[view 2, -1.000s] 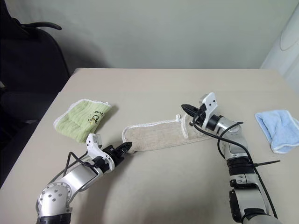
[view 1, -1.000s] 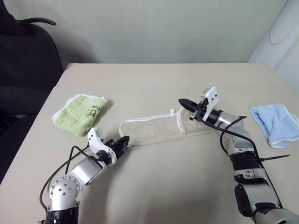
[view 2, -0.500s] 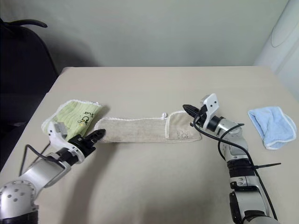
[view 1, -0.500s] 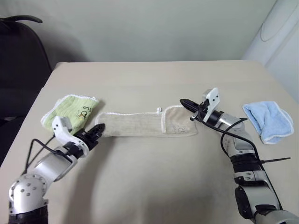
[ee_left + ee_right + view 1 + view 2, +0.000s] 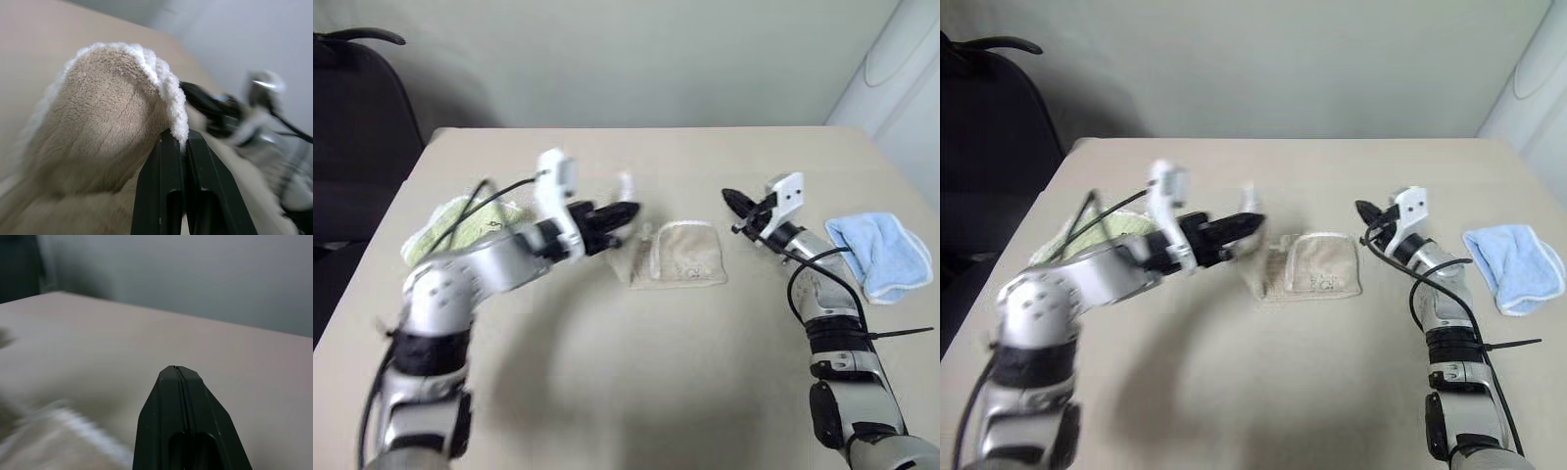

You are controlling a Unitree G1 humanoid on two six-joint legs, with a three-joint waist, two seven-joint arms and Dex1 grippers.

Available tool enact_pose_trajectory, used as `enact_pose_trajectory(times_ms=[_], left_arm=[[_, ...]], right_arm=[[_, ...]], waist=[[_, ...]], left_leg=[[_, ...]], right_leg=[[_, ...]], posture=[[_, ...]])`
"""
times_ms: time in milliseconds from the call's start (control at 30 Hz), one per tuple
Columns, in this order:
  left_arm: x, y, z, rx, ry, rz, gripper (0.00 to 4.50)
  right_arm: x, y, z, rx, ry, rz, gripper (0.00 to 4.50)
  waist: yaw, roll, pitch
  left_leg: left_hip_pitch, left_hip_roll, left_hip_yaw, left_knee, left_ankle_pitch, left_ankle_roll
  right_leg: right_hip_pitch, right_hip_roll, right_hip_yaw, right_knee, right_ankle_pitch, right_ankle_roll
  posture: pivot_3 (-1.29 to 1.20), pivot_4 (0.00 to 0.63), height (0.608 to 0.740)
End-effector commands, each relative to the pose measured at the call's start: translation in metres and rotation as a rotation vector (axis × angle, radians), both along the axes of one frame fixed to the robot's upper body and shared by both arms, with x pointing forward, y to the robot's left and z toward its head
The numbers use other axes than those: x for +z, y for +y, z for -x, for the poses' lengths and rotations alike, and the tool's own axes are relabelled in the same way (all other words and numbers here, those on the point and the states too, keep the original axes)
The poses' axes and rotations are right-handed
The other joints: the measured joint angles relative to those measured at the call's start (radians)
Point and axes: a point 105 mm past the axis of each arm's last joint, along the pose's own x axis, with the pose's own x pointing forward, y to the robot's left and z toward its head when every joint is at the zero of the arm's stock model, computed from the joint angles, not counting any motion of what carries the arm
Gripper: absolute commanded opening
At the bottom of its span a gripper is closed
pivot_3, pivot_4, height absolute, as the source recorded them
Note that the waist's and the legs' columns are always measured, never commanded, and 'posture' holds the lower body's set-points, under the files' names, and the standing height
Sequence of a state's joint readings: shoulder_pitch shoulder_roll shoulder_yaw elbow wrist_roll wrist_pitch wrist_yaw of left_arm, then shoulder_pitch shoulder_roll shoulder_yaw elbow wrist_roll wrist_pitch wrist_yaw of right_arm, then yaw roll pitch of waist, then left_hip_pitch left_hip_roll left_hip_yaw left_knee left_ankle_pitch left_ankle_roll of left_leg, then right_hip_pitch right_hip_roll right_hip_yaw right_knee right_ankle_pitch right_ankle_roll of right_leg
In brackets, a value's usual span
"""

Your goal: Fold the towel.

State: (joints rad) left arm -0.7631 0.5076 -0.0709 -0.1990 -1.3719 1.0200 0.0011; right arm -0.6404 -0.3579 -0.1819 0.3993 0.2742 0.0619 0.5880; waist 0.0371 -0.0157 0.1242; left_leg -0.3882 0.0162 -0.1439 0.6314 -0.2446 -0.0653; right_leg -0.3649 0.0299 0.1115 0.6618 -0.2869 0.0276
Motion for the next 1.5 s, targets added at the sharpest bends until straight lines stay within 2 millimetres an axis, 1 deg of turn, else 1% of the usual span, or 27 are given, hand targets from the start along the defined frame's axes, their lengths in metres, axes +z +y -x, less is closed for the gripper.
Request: enact_pose_trajectory(times_ms=[33, 100, 167, 233, 300, 333, 400, 467, 500, 567, 600, 633, 700, 767, 833, 900, 967, 1000, 1033, 1100, 1133, 1167, 1267, 1333, 1367, 1433, 1500], left_arm=[[-0.018, -0.041, 0.002, -0.152, -0.012, -0.141, 0.08], [-0.033, -0.061, 0.000, -0.209, -0.023, -0.239, 0.08], [-0.046, -0.075, -0.005, -0.232, -0.031, -0.291, 0.08], [-0.050, -0.084, -0.007, -0.260, -0.031, -0.290, 0.08], [-0.056, -0.089, -0.010, -0.266, -0.023, -0.292, 0.08], [-0.057, -0.090, -0.012, -0.266, -0.014, -0.279, 0.27], [-0.050, -0.090, -0.016, -0.246, 0.015, -0.189, 0.67], [-0.030, -0.087, -0.019, -0.236, 0.017, -0.053, 1.33], [-0.019, -0.083, -0.019, -0.233, -0.003, 0.006, 1.74], [0.000, -0.074, -0.019, -0.225, -0.033, 0.090, 2.47], [0.006, -0.071, -0.019, -0.216, -0.045, 0.112, 2.81], [0.015, -0.061, -0.023, -0.184, -0.072, 0.135, 3.11], [0.025, -0.043, -0.030, -0.113, -0.104, 0.153, 3.11], [0.027, -0.022, -0.037, -0.031, -0.132, 0.128, 3.11], [0.020, 0.000, -0.042, 0.045, -0.137, 0.079, 3.11], [0.009, 0.021, -0.043, 0.105, -0.135, 0.025, 3.11], [-0.008, 0.043, -0.039, 0.151, -0.134, -0.046, 3.11], [-0.023, 0.055, -0.034, 0.175, -0.134, -0.110, 3.11], [-0.033, 0.062, -0.031, 0.187, -0.134, -0.154, 3.11], [-0.045, 0.072, -0.023, 0.202, -0.146, -0.186, 2.75], [-0.048, 0.075, -0.020, 0.204, -0.154, -0.181, 2.55], [-0.050, 0.076, -0.016, 0.208, -0.164, -0.172, 2.25], [-0.052, 0.077, -0.010, 0.212, -0.172, -0.135, 1.09], [-0.058, 0.080, -0.008, 0.220, -0.165, -0.151, 0.33], [-0.061, 0.081, -0.008, 0.222, -0.164, -0.160, 0.04], [-0.061, 0.079, -0.007, 0.216, -0.170, -0.150, 0.04], [-0.051, 0.068, -0.009, 0.193, -0.198, -0.080, 0.04]], right_arm=[[0.024, -0.025, 0.002, -0.120, -0.096, -0.043, 0.00], [0.027, -0.034, 0.005, -0.162, -0.109, -0.056, 0.00], [0.027, -0.040, 0.010, -0.191, -0.118, -0.062, 0.00], [0.026, -0.044, 0.014, -0.208, -0.118, -0.060, 0.00], [0.023, -0.047, 0.018, -0.222, -0.114, -0.059, 0.00], [0.022, -0.048, 0.020, -0.227, -0.113, -0.059, 0.00], [0.021, -0.049, 0.022, -0.230, -0.110, -0.059, 0.00], [0.020, -0.047, 0.022, -0.227, -0.104, -0.053, 0.00], [0.019, -0.046, 0.022, -0.220, -0.100, -0.049, 0.00], [0.019, -0.041, 0.021, -0.201, -0.095, -0.037, 0.00], [0.019, -0.039, 0.021, -0.193, -0.093, -0.032, 0.00], [0.019, -0.036, 0.020, -0.177, -0.089, -0.021, 0.00], [0.019, -0.032, 0.020, -0.151, -0.084, 0.006, 0.00], [0.019, -0.029, 0.021, -0.122, -0.080, 0.028, 0.00], [0.020, -0.027, 0.022, -0.102, -0.078, 0.059, 0.00], [0.020, -0.022, 0.024, -0.065, -0.073, 0.088, 0.00], [0.021, -0.013, 0.030, 0.002, -0.071, 0.116, 0.00], [0.022, -0.005, 0.036, 0.059, -0.067, 0.125, 0.00], [0.022, 0.000, 0.041, 0.098, -0.063, 0.131, 0.00], [0.018, 0.011, 0.051, 0.182, -0.037, 0.146, 0.00], [0.016, 0.015, 0.055, 0.211, -0.023, 0.153, 0.00], [0.012, 0.022, 0.061, 0.252, -0.003, 0.150, 0.00], [0.004, 0.033, 0.071, 0.319, 0.041, 0.143, 0.00], [0.002, 0.037, 0.075, 0.344, 0.052, 0.140, 0.00], [0.001, 0.039, 0.076, 0.351, 0.055, 0.138, 0.00], [-0.003, 0.042, 0.075, 0.349, 0.066, 0.140, 0.00], [-0.014, 0.045, 0.070, 0.334, 0.091, 0.150, 0.00]], waist=[[-0.003, 0.000, 0.000], [-0.004, 0.000, 0.001], [-0.004, 0.000, 0.001], [-0.006, 0.000, 0.001], [-0.006, 0.000, 0.001], [-0.006, 0.000, 0.001], [-0.006, 0.000, 0.001], [-0.006, 0.000, 0.001], [-0.006, 0.000, 0.001], [-0.006, 0.000, 0.001], [-0.006, 0.000, 0.001], [-0.006, 0.000, 0.001], [-0.007, 0.000, 0.001], [-0.008, 0.000, 0.001], [-0.010, 0.000, 0.001], [-0.011, 0.000, 0.001], [-0.011, 0.000, 0.001], [-0.011, 0.000, 0.001], [-0.013, 0.000, 0.001], [-0.011, -0.001, 0.001], [-0.010, -0.001, 0.001], [-0.007, -0.002, 0.001], [-0.004, -0.002, 0.001], [-0.005, -0.002, 0.001], [-0.007, -0.002, 0.001], [-0.010, -0.002, 0.001], [-0.010, -0.002, 0.001]], left_leg=[[0.000, 0.000, 0.001, 0.000, 0.000, 0.000], [-0.001, 0.000, 0.001, 0.000, 0.000, 0.001], [-0.001, 0.000, 0.001, 0.000, 0.001, 0.001], [-0.001, 0.001, 0.002, 0.000, 0.001, 0.002], [-0.002, 0.001, 0.002, 0.000, 0.001, 0.002], [-0.003, 0.001, 0.003, 0.001, 0.001, 0.002], [-0.003, 0.001, 0.004, 0.000, 0.001, 0.003], [-0.004, 0.001, 0.004, 0.001, 0.001, 0.003], [-0.004, 0.002, 0.004, 0.001, 0.001, 0.003], [-0.004, 0.002, 0.005, 0.001, 0.001, 0.003], [-0.004, 0.002, 0.005, 0.001, 0.002, 0.003], [-0.004, 0.002, 0.005, 0.001, 0.002, 0.003], [-0.004, 0.002, 0.005, 0.001, 0.002, 0.004], [-0.004, 0.002, 0.005, 0.001, 0.002, 0.004], [-0.004, 0.002, 0.006, 0.001, 0.002, 0.004], [-0.004, 0.002, 0.005, 0.001, 0.002, 0.004], [-0.004, 0.002, 0.005, 0.001, 0.002, 0.004], [-0.004, 0.002, 0.005, 0.001, 0.002, 0.004], [-0.004, 0.002, 0.005, 0.001, 0.002, 0.003], [-0.004, 0.002, 0.005, 0.001, 0.002, 0.003], [-0.004, 0.002, 0.004, 0.002, 0.002, 0.003], [-0.004, 0.002, 0.004, 0.002, 0.002, 0.004], [-0.005, 0.001, 0.002, 0.006, 0.001, 0.005], [-0.005, 0.000, 0.002, 0.007, 0.001, 0.005], [-0.005, 0.000, 0.002, 0.007, 0.001, 0.005], [-0.005, 0.001, 0.002, 0.006, 0.001, 0.005], [-0.005, 0.001, 0.002, 0.006, 0.001, 0.005]], right_leg=[[-0.001, 0.000, 0.000, 0.000, 0.000, 0.000], [-0.001, 0.000, 0.001, 0.000, 0.001, 0.001], [-0.002, 0.000, 0.001, 0.000, 0.001, 0.002], [-0.002, -0.001, 0.002, 0.000, 0.001, 0.002], [-0.002, -0.001, 0.002, 0.000, 0.001, 0.002], [-0.003, -0.001, 0.003, 0.000, 0.001, 0.003], [-0.004, -0.001, 0.003, 0.000, 0.001, 0.003], [-0.004, -0.001, 0.003, 0.000, 0.001, 0.004], [-0.004, -0.001, 0.003, 0.000, 0.001, 0.004], [-0.004, -0.001, 0.003, 0.000, 0.001, 0.004], [-0.005, -0.001, 0.004, 0.000, 0.001, 0.004], [-0.005, -0.001, 0.004, 0.000, 0.001, 0.004], [-0.005, -0.001, 0.004, 0.000, 0.001, 0.004], [-0.005, -0.001, 0.004, 0.000, 0.001, 0.004], [-0.005, -0.001, 0.004, 0.000, 0.001, 0.004], [-0.005, -0.001, 0.003, 0.000, 0.002, 0.004], [-0.005, -0.001, 0.003, 0.000, 0.002, 0.004], [-0.005, -0.001, 0.003, 0.000, 0.002, 0.004], [-0.006, -0.001, 0.003, 0.000, 0.002, 0.004], [-0.005, 0.000, 0.003, 0.000, 0.001, 0.004], [-0.005, 0.000, 0.003, 0.000, 0.002, 0.004], [-0.004, 0.000, 0.003, 0.000, 0.001, 0.004], [-0.003, -0.001, 0.003, 0.000, 0.001, 0.005], [-0.003, -0.001, 0.003, 0.000, 0.002, 0.005], [-0.002, -0.001, 0.003, 0.000, 0.002, 0.005], [-0.003, -0.001, 0.003, 0.000, 0.002, 0.005], [-0.003, -0.001, 0.003, 0.000, 0.002, 0.005]], posture=[[0.00, 0.150, 0.740], [0.00, 0.150, 0.740], [0.00, 0.150, 0.740], [0.00, 0.150, 0.740], [0.00, 0.150, 0.740], [0.00, 0.150, 0.740], [0.00, 0.150, 0.740], [0.00, 0.150, 0.740], [0.00, 0.150, 0.740], [0.00, 0.150, 0.740], [0.00, 0.150, 0.740], [0.00, 0.150, 0.740], [0.00, 0.150, 0.740], [0.00, 0.150, 0.740], [0.00, 0.150, 0.740], [0.00, 0.150, 0.740], [0.00, 0.150, 0.740], [0.00, 0.150, 0.740], [0.00, 0.150, 0.740], [0.00, 0.150, 0.740], [0.00, 0.150, 0.740], [0.00, 0.150, 0.740], [0.00, 0.150, 0.740], [0.00, 0.150, 0.740], [0.00, 0.150, 0.740], [0.00, 0.150, 0.740], [0.00, 0.150, 0.740]])
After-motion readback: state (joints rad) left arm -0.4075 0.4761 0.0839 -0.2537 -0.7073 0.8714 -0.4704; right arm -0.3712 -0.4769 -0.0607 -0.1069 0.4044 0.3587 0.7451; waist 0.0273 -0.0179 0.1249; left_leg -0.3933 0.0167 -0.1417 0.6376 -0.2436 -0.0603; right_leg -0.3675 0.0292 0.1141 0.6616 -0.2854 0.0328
